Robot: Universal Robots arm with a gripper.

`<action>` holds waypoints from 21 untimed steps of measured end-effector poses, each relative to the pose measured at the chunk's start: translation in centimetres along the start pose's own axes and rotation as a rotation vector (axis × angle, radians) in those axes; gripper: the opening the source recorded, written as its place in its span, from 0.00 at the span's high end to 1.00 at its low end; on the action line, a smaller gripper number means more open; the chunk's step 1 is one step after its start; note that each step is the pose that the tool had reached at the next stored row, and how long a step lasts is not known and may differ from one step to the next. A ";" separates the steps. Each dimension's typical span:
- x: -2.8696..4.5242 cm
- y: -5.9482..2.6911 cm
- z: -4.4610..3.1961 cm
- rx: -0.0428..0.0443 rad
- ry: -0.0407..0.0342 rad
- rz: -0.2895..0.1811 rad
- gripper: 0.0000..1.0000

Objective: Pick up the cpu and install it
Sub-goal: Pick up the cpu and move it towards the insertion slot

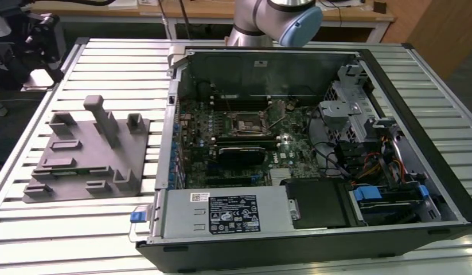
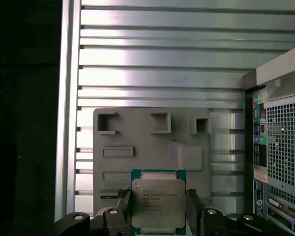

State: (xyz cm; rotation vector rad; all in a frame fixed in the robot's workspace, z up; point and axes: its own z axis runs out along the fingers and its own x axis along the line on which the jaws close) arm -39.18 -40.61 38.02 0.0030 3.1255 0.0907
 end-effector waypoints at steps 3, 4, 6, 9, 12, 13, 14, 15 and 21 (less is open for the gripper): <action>-0.71 0.00 0.01 0.0000 0.0010 0.000 0.47; -0.97 0.01 0.02 -0.0001 0.0014 0.000 0.47; -1.43 0.01 0.02 0.0000 0.0023 0.000 0.47; -2.14 0.01 0.04 -0.0001 0.0034 0.000 0.47; -2.89 0.01 0.04 0.0000 0.0051 0.000 0.47; -3.15 0.01 0.04 0.0000 0.0057 0.000 0.47; -3.40 0.01 0.05 0.0000 0.0062 0.000 0.47; -3.67 0.01 0.06 0.0000 0.0067 0.000 0.47; -5.28 0.01 0.08 0.0000 0.0106 0.001 0.47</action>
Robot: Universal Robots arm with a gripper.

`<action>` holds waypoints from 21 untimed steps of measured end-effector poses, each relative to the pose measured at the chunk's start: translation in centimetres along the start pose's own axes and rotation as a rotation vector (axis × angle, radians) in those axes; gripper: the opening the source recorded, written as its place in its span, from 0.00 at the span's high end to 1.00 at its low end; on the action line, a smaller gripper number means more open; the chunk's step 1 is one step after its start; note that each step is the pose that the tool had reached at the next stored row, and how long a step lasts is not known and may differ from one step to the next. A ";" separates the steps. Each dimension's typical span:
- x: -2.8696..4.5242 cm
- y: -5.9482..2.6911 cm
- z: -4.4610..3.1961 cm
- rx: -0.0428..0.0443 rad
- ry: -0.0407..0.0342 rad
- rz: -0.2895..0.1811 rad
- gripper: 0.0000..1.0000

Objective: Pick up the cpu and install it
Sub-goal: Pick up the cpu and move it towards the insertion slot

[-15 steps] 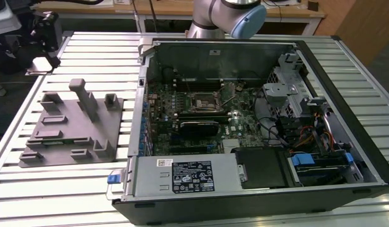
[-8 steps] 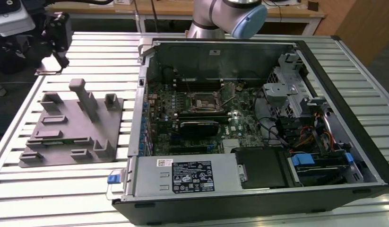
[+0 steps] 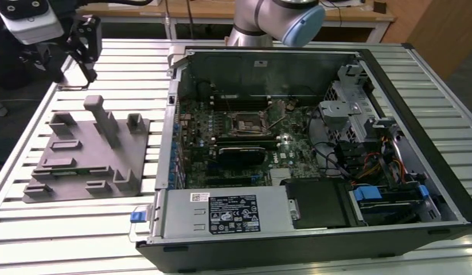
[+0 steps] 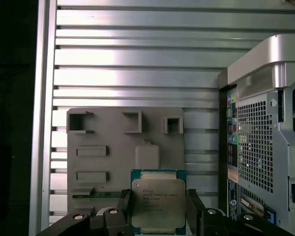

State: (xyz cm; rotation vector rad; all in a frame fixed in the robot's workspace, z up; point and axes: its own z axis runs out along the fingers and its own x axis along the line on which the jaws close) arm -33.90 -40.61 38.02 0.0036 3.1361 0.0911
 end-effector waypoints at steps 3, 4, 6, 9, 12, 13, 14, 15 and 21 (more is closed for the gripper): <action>-0.79 0.00 0.01 -0.0001 0.0018 0.000 0.47; -1.07 0.00 0.01 -0.0001 0.0026 0.000 0.47; -1.63 0.00 0.01 0.0000 0.0041 0.000 0.47; -2.33 0.00 0.01 -0.0001 0.0058 0.000 0.47; -3.00 0.01 0.02 -0.0001 0.0076 0.000 0.47; -3.24 0.01 0.01 0.0000 0.0083 0.000 0.47; -3.49 0.01 0.01 0.0000 0.0090 0.000 0.47; -3.72 0.01 0.01 0.0000 0.0096 0.000 0.47; -5.13 0.01 0.02 -0.0001 0.0132 0.001 0.47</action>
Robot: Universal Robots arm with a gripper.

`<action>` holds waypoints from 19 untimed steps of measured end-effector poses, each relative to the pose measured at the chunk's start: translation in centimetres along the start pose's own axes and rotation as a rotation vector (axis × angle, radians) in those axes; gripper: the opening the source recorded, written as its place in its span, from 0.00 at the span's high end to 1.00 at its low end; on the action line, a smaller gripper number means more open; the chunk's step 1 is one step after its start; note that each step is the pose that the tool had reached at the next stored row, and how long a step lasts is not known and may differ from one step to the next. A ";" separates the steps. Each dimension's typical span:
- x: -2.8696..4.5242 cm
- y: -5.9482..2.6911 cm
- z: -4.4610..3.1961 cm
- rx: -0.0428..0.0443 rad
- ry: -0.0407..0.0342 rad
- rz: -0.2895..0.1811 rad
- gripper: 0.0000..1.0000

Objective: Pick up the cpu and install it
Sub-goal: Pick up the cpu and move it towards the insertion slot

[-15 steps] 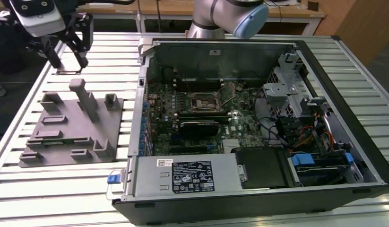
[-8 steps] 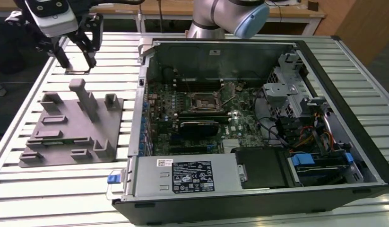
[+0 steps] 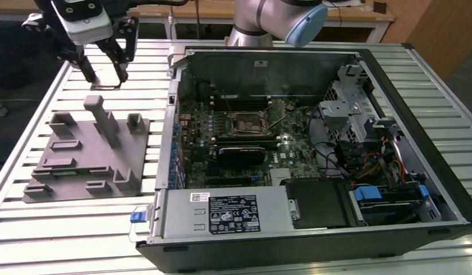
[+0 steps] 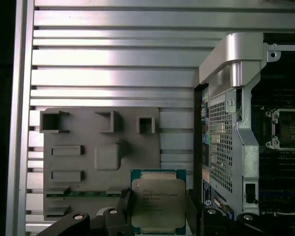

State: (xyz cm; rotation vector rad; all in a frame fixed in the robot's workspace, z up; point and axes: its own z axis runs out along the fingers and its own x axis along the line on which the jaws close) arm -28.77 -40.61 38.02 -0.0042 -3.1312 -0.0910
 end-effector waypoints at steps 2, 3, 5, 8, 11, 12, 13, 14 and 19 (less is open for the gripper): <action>-0.53 0.00 -0.01 0.0001 0.0015 0.000 0.47; -0.80 0.00 -0.01 0.0000 0.0021 0.000 0.47; -1.24 0.01 -0.01 0.0000 0.0032 0.000 0.47; -1.90 0.01 -0.01 0.0000 0.0049 0.000 0.47; -2.73 0.01 -0.03 0.0001 0.0076 0.000 0.47; -3.00 0.01 -0.03 0.0001 0.0084 0.000 0.47; -3.26 0.01 -0.03 0.0001 0.0092 0.000 0.47; -3.52 0.01 -0.03 0.0000 0.0099 0.001 0.47; -4.89 0.02 -0.04 0.0001 0.0138 0.001 0.47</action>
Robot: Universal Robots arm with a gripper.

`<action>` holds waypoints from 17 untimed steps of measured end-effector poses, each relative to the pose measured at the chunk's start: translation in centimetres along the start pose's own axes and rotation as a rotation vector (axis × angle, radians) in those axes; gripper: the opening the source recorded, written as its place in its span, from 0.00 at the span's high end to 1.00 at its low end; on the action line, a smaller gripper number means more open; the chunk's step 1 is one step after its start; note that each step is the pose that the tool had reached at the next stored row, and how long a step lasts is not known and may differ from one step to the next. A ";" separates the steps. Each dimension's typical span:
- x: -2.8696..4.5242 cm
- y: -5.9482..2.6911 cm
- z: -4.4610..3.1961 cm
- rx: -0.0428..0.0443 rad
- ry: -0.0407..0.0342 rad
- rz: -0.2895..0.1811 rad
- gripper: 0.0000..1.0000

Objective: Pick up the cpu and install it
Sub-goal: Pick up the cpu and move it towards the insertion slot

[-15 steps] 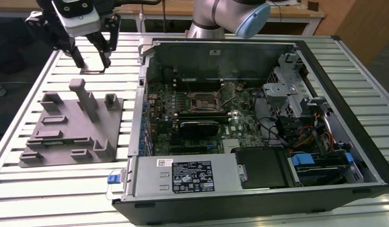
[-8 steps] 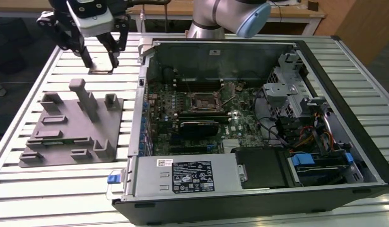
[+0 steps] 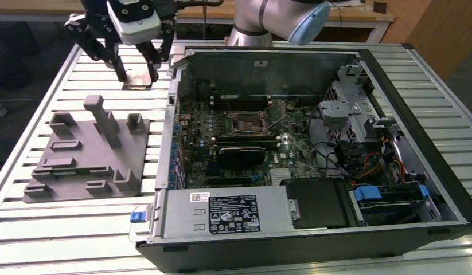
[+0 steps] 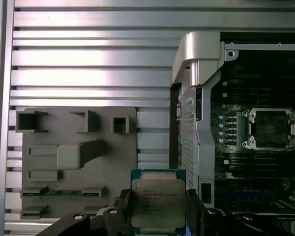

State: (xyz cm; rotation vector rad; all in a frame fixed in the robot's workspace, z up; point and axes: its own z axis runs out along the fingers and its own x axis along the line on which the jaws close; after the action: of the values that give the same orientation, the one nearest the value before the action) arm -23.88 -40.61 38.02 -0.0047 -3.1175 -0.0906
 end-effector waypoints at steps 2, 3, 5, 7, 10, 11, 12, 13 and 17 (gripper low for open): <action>-0.47 0.01 -0.01 0.0000 0.0009 0.000 0.47; -0.70 0.02 -0.01 0.0000 0.0014 0.000 0.47; -1.19 0.03 -0.02 0.0000 0.0023 0.000 0.47; -1.74 0.04 -0.03 0.0000 0.0036 0.000 0.47; -2.43 0.07 -0.05 0.0000 0.0050 0.000 0.47; -2.66 0.08 -0.06 0.0000 0.0055 0.000 0.47; -2.91 0.09 -0.07 0.0001 0.0061 0.000 0.47; -3.15 0.10 -0.07 0.0000 0.0066 0.000 0.47; -4.07 0.22 -0.06 0.0000 0.0093 0.001 0.47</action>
State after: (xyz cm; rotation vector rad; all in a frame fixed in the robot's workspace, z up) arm -19.81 -40.40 38.00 -0.0051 -3.1081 -0.0903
